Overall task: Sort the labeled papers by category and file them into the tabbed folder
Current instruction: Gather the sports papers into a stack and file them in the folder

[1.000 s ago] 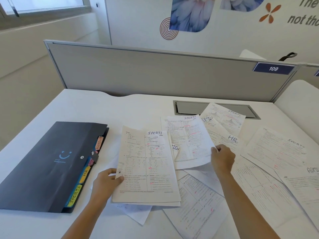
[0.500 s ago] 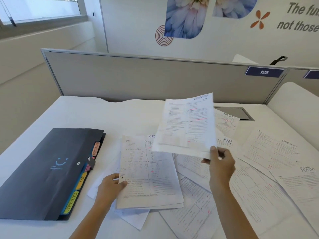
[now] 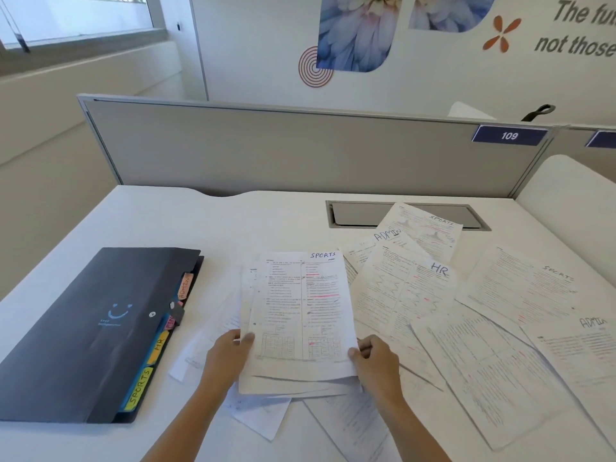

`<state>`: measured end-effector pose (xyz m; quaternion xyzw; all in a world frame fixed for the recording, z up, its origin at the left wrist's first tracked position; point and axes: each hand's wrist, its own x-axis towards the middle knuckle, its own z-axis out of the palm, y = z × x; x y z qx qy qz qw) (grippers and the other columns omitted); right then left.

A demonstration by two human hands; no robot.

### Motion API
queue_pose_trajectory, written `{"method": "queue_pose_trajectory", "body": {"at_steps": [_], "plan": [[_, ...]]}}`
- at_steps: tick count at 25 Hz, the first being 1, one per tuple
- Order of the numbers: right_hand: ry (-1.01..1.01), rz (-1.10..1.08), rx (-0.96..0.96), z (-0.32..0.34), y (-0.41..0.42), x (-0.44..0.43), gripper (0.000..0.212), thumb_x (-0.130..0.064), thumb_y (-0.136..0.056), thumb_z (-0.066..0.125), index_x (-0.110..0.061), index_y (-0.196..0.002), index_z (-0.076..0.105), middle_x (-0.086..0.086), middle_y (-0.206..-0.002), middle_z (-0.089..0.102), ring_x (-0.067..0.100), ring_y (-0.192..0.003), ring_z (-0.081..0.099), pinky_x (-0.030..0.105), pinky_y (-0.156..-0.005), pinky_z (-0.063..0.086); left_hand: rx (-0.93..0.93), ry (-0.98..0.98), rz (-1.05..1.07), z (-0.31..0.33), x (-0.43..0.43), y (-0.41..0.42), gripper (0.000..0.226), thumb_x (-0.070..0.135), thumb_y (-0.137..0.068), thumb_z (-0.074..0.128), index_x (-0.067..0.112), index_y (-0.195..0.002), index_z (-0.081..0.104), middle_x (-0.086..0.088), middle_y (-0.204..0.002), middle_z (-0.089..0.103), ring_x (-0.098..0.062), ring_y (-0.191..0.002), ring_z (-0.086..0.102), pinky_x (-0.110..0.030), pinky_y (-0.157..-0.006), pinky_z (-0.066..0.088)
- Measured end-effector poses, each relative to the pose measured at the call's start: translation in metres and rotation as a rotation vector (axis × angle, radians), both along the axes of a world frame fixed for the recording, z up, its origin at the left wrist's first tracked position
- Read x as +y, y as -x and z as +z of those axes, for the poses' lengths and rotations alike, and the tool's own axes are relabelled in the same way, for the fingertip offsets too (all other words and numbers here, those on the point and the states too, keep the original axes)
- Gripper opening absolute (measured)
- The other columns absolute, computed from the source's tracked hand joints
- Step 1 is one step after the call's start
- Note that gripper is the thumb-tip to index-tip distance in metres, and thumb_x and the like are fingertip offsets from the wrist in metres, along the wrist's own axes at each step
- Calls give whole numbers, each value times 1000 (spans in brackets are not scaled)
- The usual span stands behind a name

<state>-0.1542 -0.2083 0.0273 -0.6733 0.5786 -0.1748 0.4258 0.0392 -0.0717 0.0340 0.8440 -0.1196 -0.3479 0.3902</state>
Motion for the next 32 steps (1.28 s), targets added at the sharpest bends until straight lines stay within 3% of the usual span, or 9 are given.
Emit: {"method": "queue_pose_trajectory", "body": {"at_steps": [3, 8, 12, 17, 21, 23, 25, 28, 32], "plan": [[137, 27, 0, 5, 3, -9, 11, -11, -89, 63, -13, -94, 53, -2, -81, 60, 14, -73, 57, 16, -56, 38, -75, 2, -47, 1, -3, 6, 29, 18, -93, 54, 16, -122, 55, -5, -120, 65, -24, -94, 62, -33, -79, 49], [343, -93, 97, 4, 24, -55, 36, -13, -92, 58, -9, -126, 48, 7, -121, 54, 25, -116, 49, 30, -90, 42, -173, 157, 27, 15, 2, 9, 24, 15, -94, 53, 23, -117, 56, -6, -115, 65, -25, -92, 62, -34, -71, 50], [261, 98, 439, -18, 42, -83, 61, -30, -100, 40, -7, -151, 15, 11, -159, 15, 28, -147, 12, 39, -120, 12, -191, 240, 44, 25, 2, 10, 20, 15, -95, 54, 29, -109, 52, -7, -105, 67, -28, -86, 63, -33, -64, 49], [284, 269, 373, -26, 42, -64, 62, -27, -102, 35, -11, -152, 3, 3, -161, -2, 18, -149, -3, 28, -119, -5, -150, 272, 13, 23, -8, 16, 21, 15, -93, 57, 24, -112, 57, -10, -102, 68, -31, -89, 62, -37, -69, 48], [142, 170, 29, -18, 51, -57, 59, -21, -97, 49, -19, -150, 22, -1, -157, 24, 19, -145, 21, 33, -118, 17, -128, 279, -52, 21, -19, 27, 18, 14, -92, 59, 24, -107, 59, -10, -97, 69, -32, -86, 63, -42, -73, 50], [248, 11, -52, -10, 67, -64, 50, -13, -94, 53, -17, -141, 38, 0, -148, 41, 20, -137, 37, 26, -111, 27, -131, 283, -81, 22, -20, 31, 17, 14, -92, 59, 24, -105, 59, -9, -93, 70, -30, -83, 62, -40, -71, 48], [368, -115, -15, -2, 93, -81, 43, -6, -91, 55, -12, -132, 46, 5, -138, 50, 23, -127, 46, 17, -97, 31, -120, 285, -102, 22, -20, 33, 18, 15, -92, 60, 24, -107, 59, -7, -93, 70, -30, -85, 63, -42, -74, 49], [416, -179, 153, 11, 129, -124, 44, 2, -86, 56, -7, -128, 46, 11, -125, 53, 29, -116, 51, 25, -85, 39, -100, 280, -128, 20, -21, 37, 19, 14, -91, 60, 23, -109, 59, -8, -94, 70, -30, -86, 63, -41, -72, 48], [387, -8, 507, 21, 155, -188, 57, 4, -85, 57, -4, -138, 38, 15, -139, 43, 28, -129, 42, 31, -100, 38, -92, 284, -156, 19, -23, 44, 17, 14, -92, 59, 20, -108, 60, -8, -91, 70, -27, -81, 62, -35, -67, 44]]}}
